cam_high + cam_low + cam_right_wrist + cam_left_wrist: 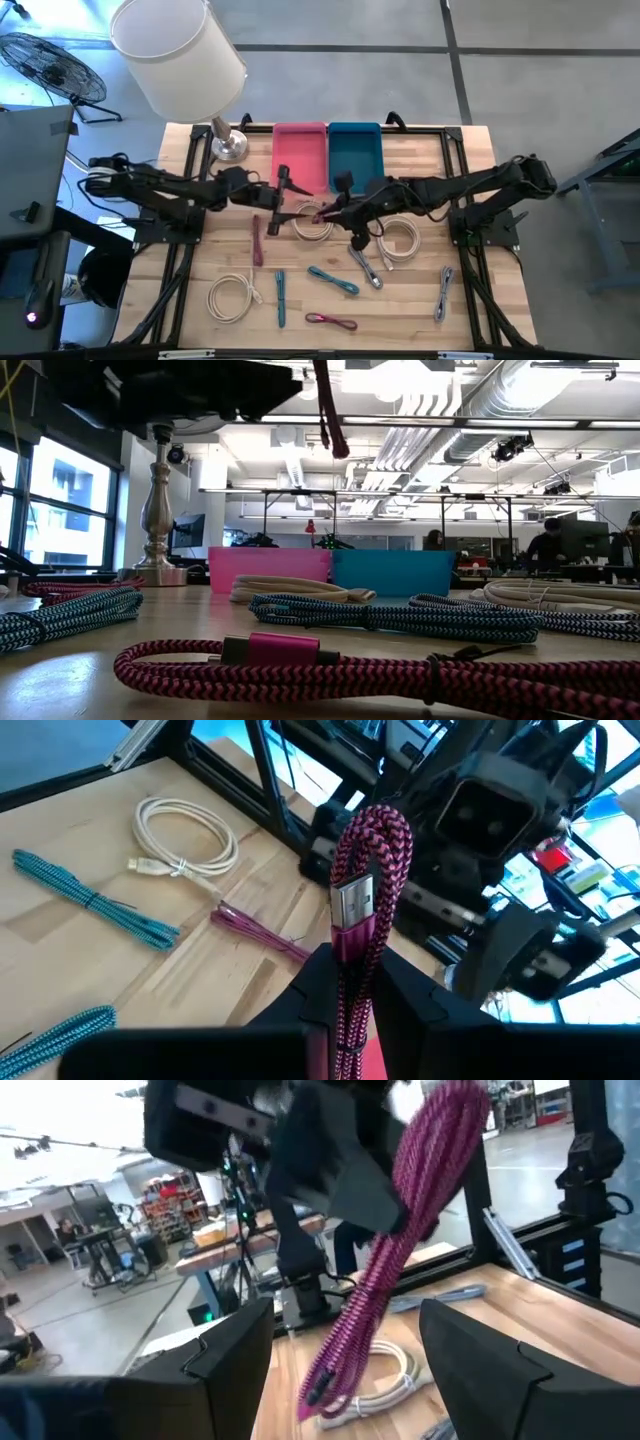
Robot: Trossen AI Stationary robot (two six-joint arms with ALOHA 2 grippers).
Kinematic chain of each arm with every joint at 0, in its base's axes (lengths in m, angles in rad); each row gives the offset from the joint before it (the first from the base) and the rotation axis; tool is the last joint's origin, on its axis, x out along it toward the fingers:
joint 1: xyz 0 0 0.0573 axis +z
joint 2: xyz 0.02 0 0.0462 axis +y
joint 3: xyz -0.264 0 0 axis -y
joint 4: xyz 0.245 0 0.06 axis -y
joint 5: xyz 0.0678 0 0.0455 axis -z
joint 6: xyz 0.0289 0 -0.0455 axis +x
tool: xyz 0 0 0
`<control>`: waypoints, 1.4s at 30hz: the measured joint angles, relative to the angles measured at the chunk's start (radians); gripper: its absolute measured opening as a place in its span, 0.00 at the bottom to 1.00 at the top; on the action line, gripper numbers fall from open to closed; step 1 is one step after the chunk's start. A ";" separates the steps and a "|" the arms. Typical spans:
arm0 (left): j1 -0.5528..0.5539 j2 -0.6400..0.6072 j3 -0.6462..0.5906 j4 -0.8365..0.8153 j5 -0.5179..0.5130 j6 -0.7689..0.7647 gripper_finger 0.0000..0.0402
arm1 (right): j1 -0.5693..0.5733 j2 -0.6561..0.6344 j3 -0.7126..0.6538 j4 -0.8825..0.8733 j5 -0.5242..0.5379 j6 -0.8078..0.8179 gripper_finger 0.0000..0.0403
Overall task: Pick & Place USB Port
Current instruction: Put the top pink charger cable into the pink bin
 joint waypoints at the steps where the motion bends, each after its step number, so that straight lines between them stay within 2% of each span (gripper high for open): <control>1: 0.000 0.014 0.012 -0.001 0.006 0.000 0.62 | 0.000 0.000 0.000 0.000 0.000 0.000 0.08; 9: 0.000 0.117 0.104 -0.010 0.104 -0.026 0.62 | -0.001 0.000 0.000 -0.003 0.023 0.000 0.08; 17: 0.000 0.143 0.158 -0.036 0.140 -0.027 0.60 | -0.001 0.000 0.000 -0.008 0.025 0.000 0.08; 19: 0.000 0.143 0.158 -0.044 0.141 -0.027 0.54 | -0.001 0.000 0.000 -0.008 0.025 0.000 0.08; 21: 0.000 0.143 0.158 -0.051 0.146 -0.025 0.42 | -0.001 0.000 0.000 -0.005 0.030 0.000 0.08; 25: 0.000 0.143 0.159 -0.063 0.168 0.012 0.09 | 0.000 0.000 0.000 -0.003 0.033 0.003 0.16; 26: 0.000 0.143 0.159 -0.068 0.169 0.019 0.06 | 0.000 -0.001 0.000 -0.004 0.032 0.003 0.20; 32: 0.000 0.142 0.159 -0.087 0.171 0.024 0.04 | 0.004 -0.001 0.000 0.020 0.043 0.008 0.31; 34: 0.000 0.142 0.159 -0.099 0.159 0.025 0.04 | 0.014 -0.001 0.000 0.041 0.078 0.021 0.33; 38: 0.001 0.142 0.159 -0.107 0.136 0.028 0.04 | 0.043 -0.006 0.000 0.055 0.213 0.002 0.38; 42: 0.001 0.103 0.159 -0.214 0.020 0.045 0.04 | 0.073 -0.017 0.000 0.054 0.385 -0.025 0.44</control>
